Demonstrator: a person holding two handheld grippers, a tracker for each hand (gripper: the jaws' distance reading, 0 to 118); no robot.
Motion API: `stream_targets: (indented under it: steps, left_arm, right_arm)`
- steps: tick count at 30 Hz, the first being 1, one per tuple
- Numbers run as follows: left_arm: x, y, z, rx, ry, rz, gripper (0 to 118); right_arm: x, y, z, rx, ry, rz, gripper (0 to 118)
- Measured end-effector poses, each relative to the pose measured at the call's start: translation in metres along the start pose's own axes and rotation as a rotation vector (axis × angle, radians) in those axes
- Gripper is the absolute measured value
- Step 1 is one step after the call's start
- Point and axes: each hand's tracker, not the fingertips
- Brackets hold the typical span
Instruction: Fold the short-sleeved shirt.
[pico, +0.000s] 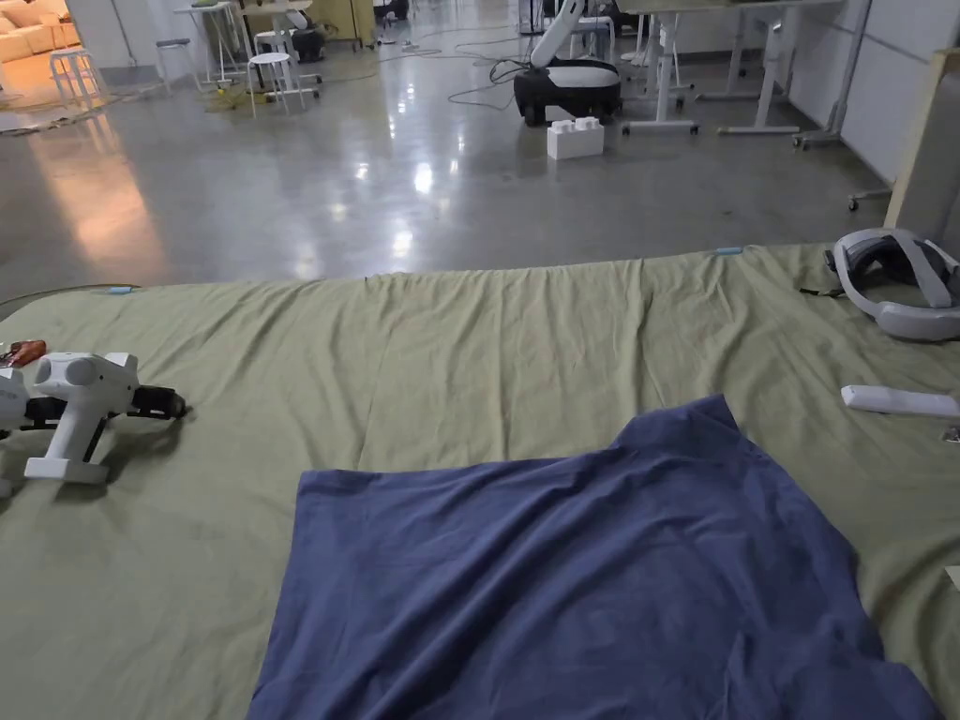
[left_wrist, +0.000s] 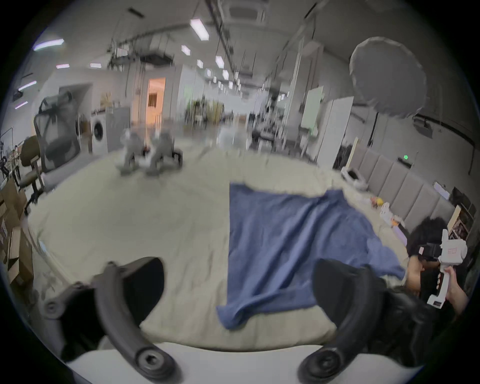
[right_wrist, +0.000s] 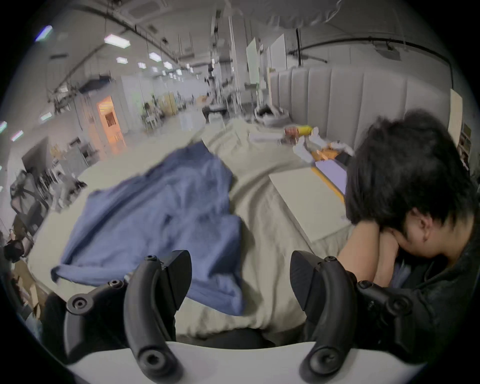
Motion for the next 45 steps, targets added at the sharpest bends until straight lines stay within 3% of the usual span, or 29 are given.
stream_targets:
  steps: [2,5,10,11,12,14,15,16,17,19,21,24,32,37,38,39,40,41,45]
  left_arm:
    - [0.02,0.018,0.028,0.145,-0.011,0.008,118]
    - [0.055,0.049,0.061,0.281,-0.008,-0.013,118]
    - [0.105,0.073,0.102,0.432,0.064,-0.172,118]
    - [0.109,0.072,0.109,0.465,0.082,-0.2,118]
    - [0.113,0.072,0.116,0.504,0.063,-0.216,114]
    - [0.119,0.075,0.122,0.494,0.056,-0.21,93]
    - [0.123,0.08,0.126,0.487,0.056,-0.215,67]
    - [0.122,0.082,0.127,0.481,0.05,-0.217,39]
    - [0.124,0.082,0.127,0.467,0.046,-0.229,1]
    - [0.13,0.083,0.129,0.484,0.104,-0.23,1]
    - [0.125,0.08,0.124,0.454,0.001,-0.184,1]
    - [0.125,0.081,0.129,0.45,0.043,-0.212,1]
    - [0.111,0.075,0.107,0.335,0.067,-0.166,1]
    - [0.081,0.057,0.073,0.081,-0.007,-0.096,4]
    - [0.074,0.05,0.063,0.028,-0.053,-0.053,8]
    - [0.05,0.045,0.033,-0.036,-0.071,-0.012,36]
    - [0.043,0.039,0.019,-0.091,-0.07,0.008,72]
    - [0.034,0.032,0.002,-0.143,-0.071,0.029,89]
    - [0.013,0.002,-0.052,-0.297,-0.062,0.037,86]
  right_arm:
    - [-0.01,0.007,0.02,0.094,0.046,-0.001,86]
    - [-0.026,0.024,0.049,0.229,0.104,0.057,94]
    - [-0.073,0.051,0.095,0.377,0.133,0.188,94]
    - [-0.081,0.054,0.1,0.389,0.126,0.213,92]
    - [-0.087,0.061,0.107,0.393,0.124,0.224,81]
    - [-0.099,0.068,0.115,0.404,0.145,0.233,38]
    - [-0.104,0.072,0.118,0.41,0.167,0.244,14]
    - [-0.104,0.074,0.118,0.416,0.165,0.245,11]
    - [-0.108,0.076,0.119,0.421,0.161,0.26,7]
    - [-0.116,0.078,0.121,0.431,0.168,0.322,3]
    - [-0.124,0.073,0.123,0.443,0.137,0.379,2]
    - [-0.135,0.071,0.122,0.422,0.142,0.4,2]
    - [-0.126,0.059,0.111,0.397,0.181,0.363,2]
    - [-0.118,0.056,0.104,0.34,0.261,0.228,2]
    - [-0.115,0.055,0.101,0.326,0.268,0.204,2]
    - [-0.114,0.053,0.098,0.31,0.27,0.188,2]
    - [-0.113,0.052,0.096,0.298,0.273,0.178,2]
    - [-0.111,0.05,0.094,0.279,0.276,0.171,2]
    - [-0.103,0.044,0.087,0.228,0.268,0.141,2]
